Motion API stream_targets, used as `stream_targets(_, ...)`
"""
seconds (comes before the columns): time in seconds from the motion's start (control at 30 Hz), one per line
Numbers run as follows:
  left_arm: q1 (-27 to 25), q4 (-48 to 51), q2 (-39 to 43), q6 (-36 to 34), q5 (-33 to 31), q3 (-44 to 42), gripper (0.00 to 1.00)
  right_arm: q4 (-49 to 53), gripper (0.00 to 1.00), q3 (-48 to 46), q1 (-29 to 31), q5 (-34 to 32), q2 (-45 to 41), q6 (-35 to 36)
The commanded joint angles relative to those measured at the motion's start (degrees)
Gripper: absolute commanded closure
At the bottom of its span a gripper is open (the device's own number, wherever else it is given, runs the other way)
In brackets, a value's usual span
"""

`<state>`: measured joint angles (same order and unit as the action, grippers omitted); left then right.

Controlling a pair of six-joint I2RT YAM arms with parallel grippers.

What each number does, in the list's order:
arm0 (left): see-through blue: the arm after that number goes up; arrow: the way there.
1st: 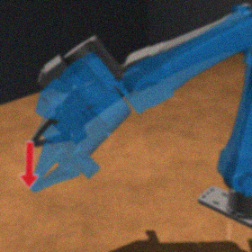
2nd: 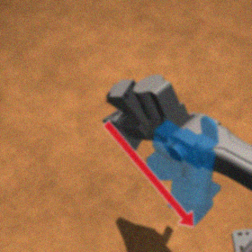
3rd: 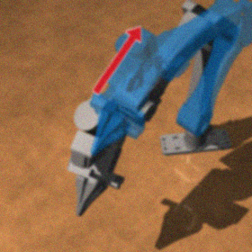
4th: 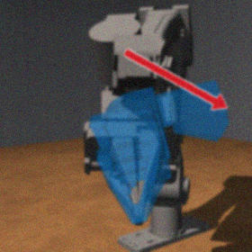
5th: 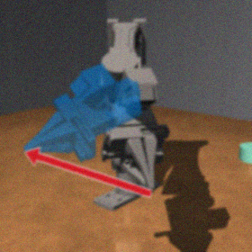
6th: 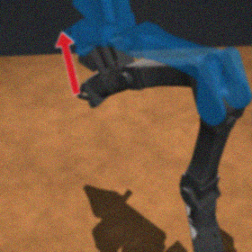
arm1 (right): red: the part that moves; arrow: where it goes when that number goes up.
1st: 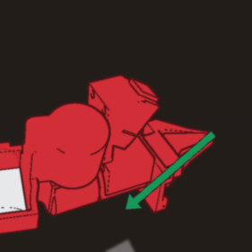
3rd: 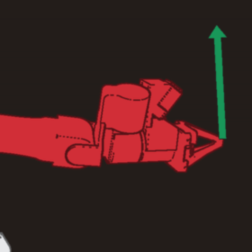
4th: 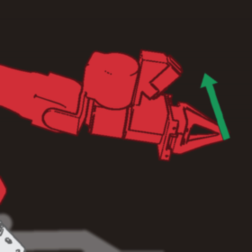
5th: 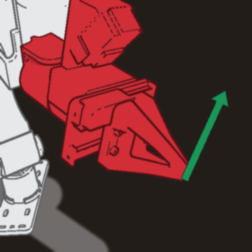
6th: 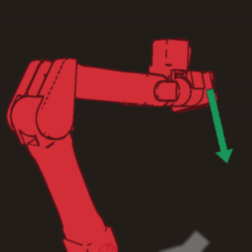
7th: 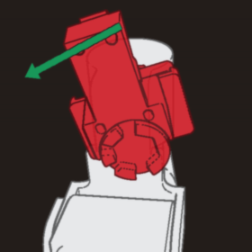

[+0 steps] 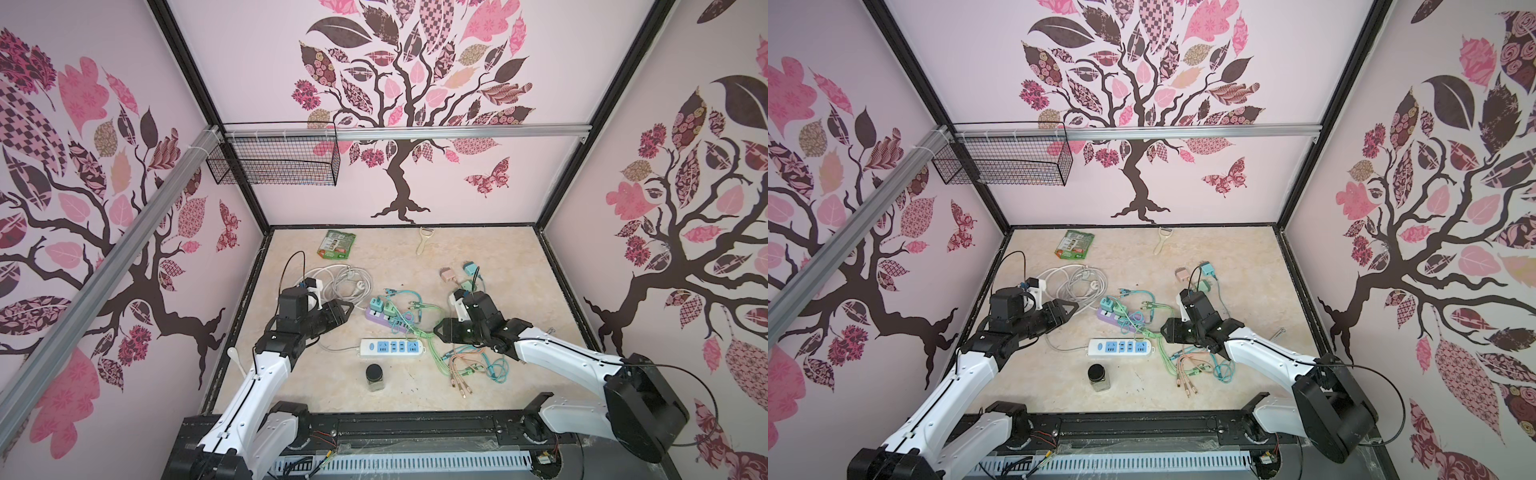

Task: Insert the plug
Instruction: 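Move the right gripper away from the strip toward the loose chargers farther away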

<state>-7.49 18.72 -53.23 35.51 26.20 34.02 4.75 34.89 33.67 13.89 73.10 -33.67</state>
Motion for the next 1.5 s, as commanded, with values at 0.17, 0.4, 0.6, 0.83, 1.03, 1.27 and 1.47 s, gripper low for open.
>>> stream_targets(0.17,0.2,1.4,1.4,-1.8,0.2,1.7,0.41,-4.8,0.47,3.3,0.0,2.8,7.8,-1.5)
stream_targets(0.4,0.3,2.2,1.5,-2.2,-0.1,2.5,0.41,-6.9,0.69,4.1,0.1,4.8,9.4,-2.1)
stream_targets(0.6,0.3,2.0,1.1,-2.0,0.2,2.8,0.41,-4.9,0.92,8.9,0.1,2.0,12.9,1.3)
stream_targets(0.83,0.3,3.7,2.4,-2.8,-0.2,3.0,0.41,-1.4,0.99,18.4,-0.5,-1.7,19.8,6.1)
stream_targets(1.03,0.4,4.8,2.6,-3.2,-0.2,3.7,0.41,2.8,1.0,28.9,-2.8,-3.2,24.2,9.7)
stream_targets(1.27,0.5,4.9,2.7,-3.1,-0.3,3.9,0.41,5.3,1.0,38.5,-5.3,-1.9,30.9,13.1)
stream_targets(1.47,0.6,6.1,3.0,-3.6,-0.4,4.7,0.41,8.1,0.97,45.5,-6.9,0.5,38.5,15.6)
